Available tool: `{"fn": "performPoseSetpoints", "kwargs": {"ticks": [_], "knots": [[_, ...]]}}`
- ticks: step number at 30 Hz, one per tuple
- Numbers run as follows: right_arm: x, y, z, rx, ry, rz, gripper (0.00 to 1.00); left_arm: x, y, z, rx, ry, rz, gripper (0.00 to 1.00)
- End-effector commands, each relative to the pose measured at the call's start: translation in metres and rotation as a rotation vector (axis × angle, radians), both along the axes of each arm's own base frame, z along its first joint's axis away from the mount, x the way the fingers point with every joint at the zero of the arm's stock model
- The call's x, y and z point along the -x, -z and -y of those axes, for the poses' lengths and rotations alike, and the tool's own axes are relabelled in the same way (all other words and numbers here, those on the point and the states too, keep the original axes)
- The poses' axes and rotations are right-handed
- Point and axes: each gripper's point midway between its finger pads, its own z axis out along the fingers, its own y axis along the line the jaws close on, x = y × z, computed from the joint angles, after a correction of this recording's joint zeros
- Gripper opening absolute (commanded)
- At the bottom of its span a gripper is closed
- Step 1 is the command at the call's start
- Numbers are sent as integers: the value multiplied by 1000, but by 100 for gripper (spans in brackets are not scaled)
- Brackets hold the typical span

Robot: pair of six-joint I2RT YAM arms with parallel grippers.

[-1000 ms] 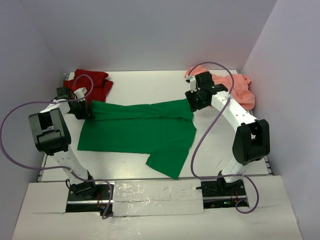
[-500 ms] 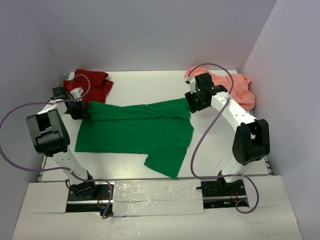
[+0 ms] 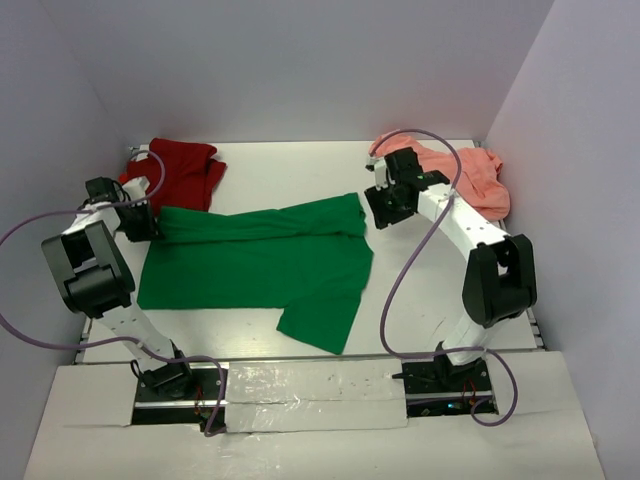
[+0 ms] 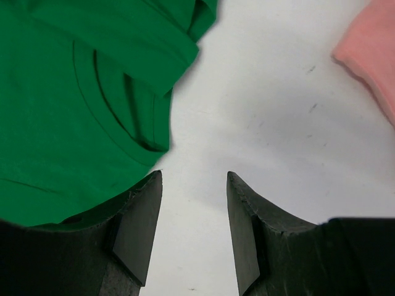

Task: Fold and stack the t-shirts
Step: Fold the tshirt

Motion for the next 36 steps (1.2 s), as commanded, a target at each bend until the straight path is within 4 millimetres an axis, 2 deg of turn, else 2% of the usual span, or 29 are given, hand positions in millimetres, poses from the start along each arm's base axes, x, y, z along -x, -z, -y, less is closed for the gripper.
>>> {"fn": "performPoseSetpoints", "kwargs": {"ticks": [1, 2, 4, 5, 8, 11, 13, 16, 18, 19, 20, 21, 22, 23, 26, 28, 30, 31, 36], "knots": [[4, 20, -15, -43, -42, -56, 54, -7, -14, -8, -33, 14, 60, 0], [4, 23, -19, -47, -62, -64, 54, -6, -12, -7, -25, 17, 58, 2], [4, 30, -27, -74, -91, -84, 54, -5, -11, -4, -15, 22, 52, 12], [4, 35, -33, -85, -108, -102, 54, -5, -10, -3, -11, 26, 52, 28], [0, 39, -45, -121, -145, -114, 55, -4, -11, -3, -15, 25, 59, 53], [-3, 41, -59, -170, -185, -110, 55, -5, -16, -6, -34, 19, 80, 65], [3, 42, -70, -200, -213, -141, 55, -4, -20, -6, -44, 15, 91, 66], [16, 32, -81, -241, -245, -163, 55, 0, -28, -4, -56, 23, 107, 66], [31, 28, -84, -246, -281, -182, 55, 9, -35, -1, -54, 37, 96, 66], [44, 20, -87, -244, -315, -193, 55, 12, -36, 1, -61, 60, 96, 67], [55, 20, -86, -235, -354, -201, 56, 21, -37, 4, -56, 75, 74, 67], [63, 18, -86, -229, -377, -206, 56, 27, -45, 5, -66, 79, 82, 67], [72, 7, -84, -225, -399, -189, 56, 33, -46, 5, -82, 105, 78, 67], [83, 13, -80, -210, -422, -199, 56, 39, -48, 6, -90, 117, 69, 67], [112, 9, -72, -196, -492, -208, 57, 70, -58, 9, -99, 153, 33, 67], [129, 6, -69, -181, -558, -207, 57, 81, -67, 11, -94, 171, 35, 67], [143, 5, -68, -178, -604, -217, 59, 94, -70, 3, -86, 144, 30, 67], [156, 4, -69, -171, -640, -236, 59, 100, -72, -2, -96, 144, 38, 67], [193, 22, -83, -145, -767, -291, 60, 127, -59, -14, -93, 110, -7, 68]]}}
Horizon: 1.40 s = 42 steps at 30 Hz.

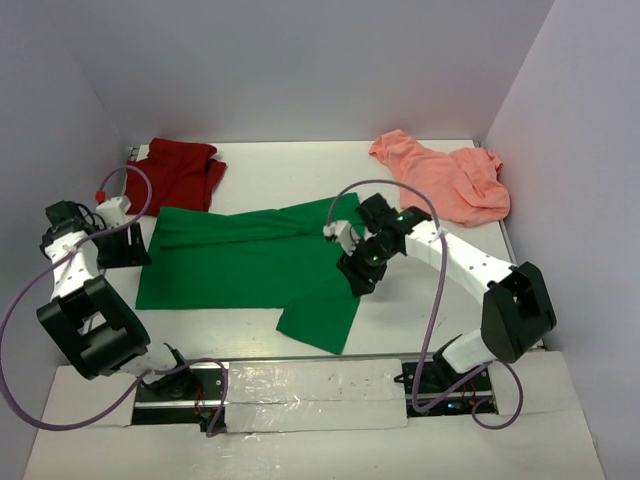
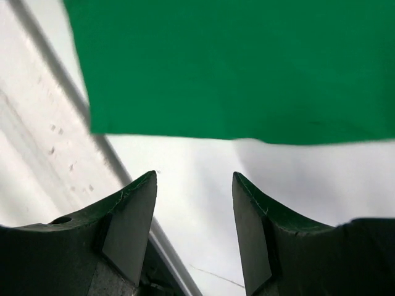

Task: Fold and stack the t-shirts
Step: Fold the tshirt

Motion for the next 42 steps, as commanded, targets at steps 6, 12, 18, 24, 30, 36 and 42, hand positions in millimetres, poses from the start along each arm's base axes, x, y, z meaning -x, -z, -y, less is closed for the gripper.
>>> {"fn": "performPoseSetpoints", "kwargs": {"ticks": [6, 12, 18, 24, 30, 36, 42], "knots": [[56, 30, -23, 37, -218, -81, 60, 47, 17, -11, 43, 7, -66, 67], [73, 42, -40, 41, -263, -97, 62, 58, 25, -20, 40, -29, -50, 67], [85, 49, -50, 72, -288, -106, 64, 53, 25, -23, 42, -42, 3, 67], [88, 36, -60, 12, -276, -111, 64, 54, 34, -22, 48, -51, 7, 67], [85, 32, -60, 16, -270, -94, 64, 69, 50, -20, 84, -54, -52, 66], [72, 24, -64, 18, -257, -40, 64, 95, 59, -25, 139, -81, -115, 66], [63, 17, -67, -7, -243, -19, 64, 104, 73, -32, 153, -101, -137, 65]]}}
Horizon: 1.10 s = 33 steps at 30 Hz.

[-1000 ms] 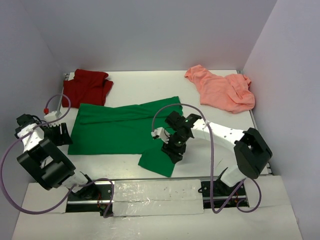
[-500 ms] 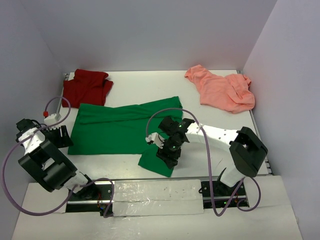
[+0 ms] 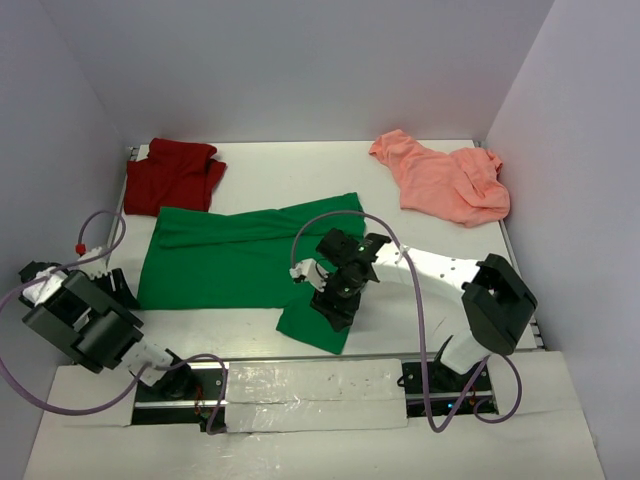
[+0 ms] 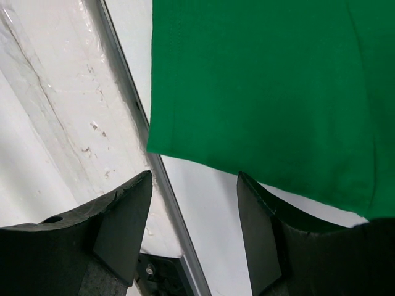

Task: Fold and stack the t-shirts
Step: Fold the tshirt

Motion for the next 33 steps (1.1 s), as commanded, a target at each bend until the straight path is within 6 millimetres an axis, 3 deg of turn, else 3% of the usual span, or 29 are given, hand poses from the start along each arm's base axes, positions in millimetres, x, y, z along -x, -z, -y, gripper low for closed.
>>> {"fn": "performPoseSetpoints", "kwargs": {"ticks": [1, 9, 18, 24, 31, 33], "knots": [[-16, -25, -12, -80, 15, 66, 64, -2, 6, 6, 44, 35, 20, 65], [-18, -29, -10, -90, 30, 75, 64, -14, 27, 8, 120, 24, 39, 63], [-20, -32, -10, -91, 32, 76, 64, -22, 35, 7, 141, 20, 67, 62], [-23, -35, -8, -86, 37, 88, 64, -19, 46, 19, 209, 67, 15, 59], [-25, -32, -2, -53, 41, 94, 64, -16, 53, 25, 206, 95, -27, 52], [-26, -30, 0, -43, 43, 90, 64, -14, 53, 29, 217, 105, -39, 45]]}}
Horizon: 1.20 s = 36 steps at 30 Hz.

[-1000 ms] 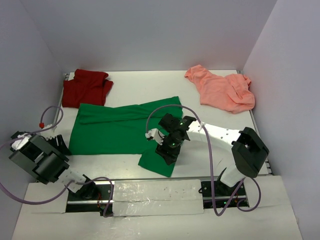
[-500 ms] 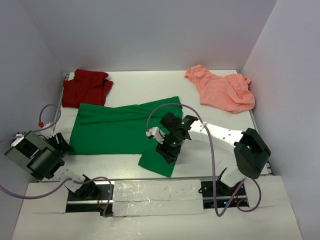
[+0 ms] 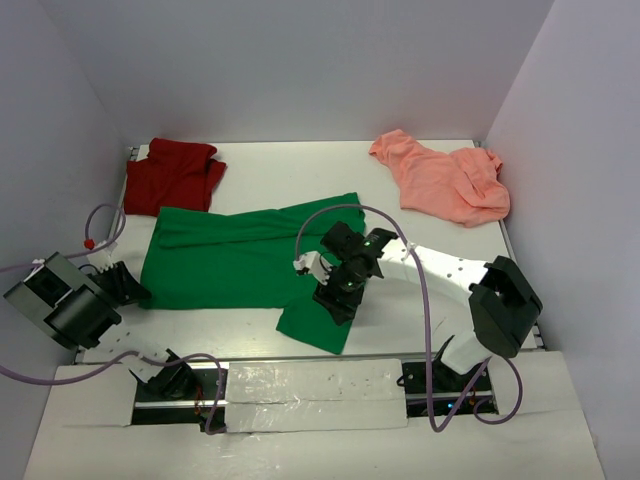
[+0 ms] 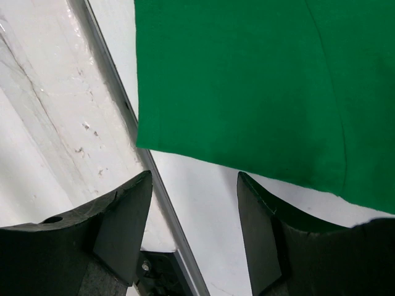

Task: Fold and stack the t-shirts
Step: Fold the tshirt

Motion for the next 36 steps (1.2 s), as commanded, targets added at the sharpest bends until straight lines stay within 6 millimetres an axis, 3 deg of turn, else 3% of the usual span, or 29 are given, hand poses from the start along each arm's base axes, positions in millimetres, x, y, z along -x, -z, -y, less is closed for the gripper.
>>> {"fn": "performPoseSetpoints", "kwargs": {"ticks": [1, 6, 7, 12, 15, 20, 30, 36], "knots": [[-12, -18, -3, -29, 2, 54, 64, 25, 32, 1, -50, 70, -123, 41], [-7, -12, 1, 1, -11, 7, 63, 28, 34, -1, -65, 62, -138, 32], [-3, -10, 3, 10, -19, -18, 63, 27, 32, -2, -65, 58, -136, 20], [30, 16, 21, 95, -95, -178, 63, 29, 28, -4, -80, 73, -144, 0], [33, 27, 25, 114, -138, -131, 65, 32, 27, -4, -87, 74, -146, 0], [22, 41, 29, 190, -166, 2, 67, 31, 22, -2, -89, 73, -137, 0], [16, 49, -3, 134, -185, 291, 75, 28, 15, -4, -92, 67, -122, 0], [27, 42, -16, 91, -235, 359, 76, 28, 17, -4, -100, 65, -119, 0]]}}
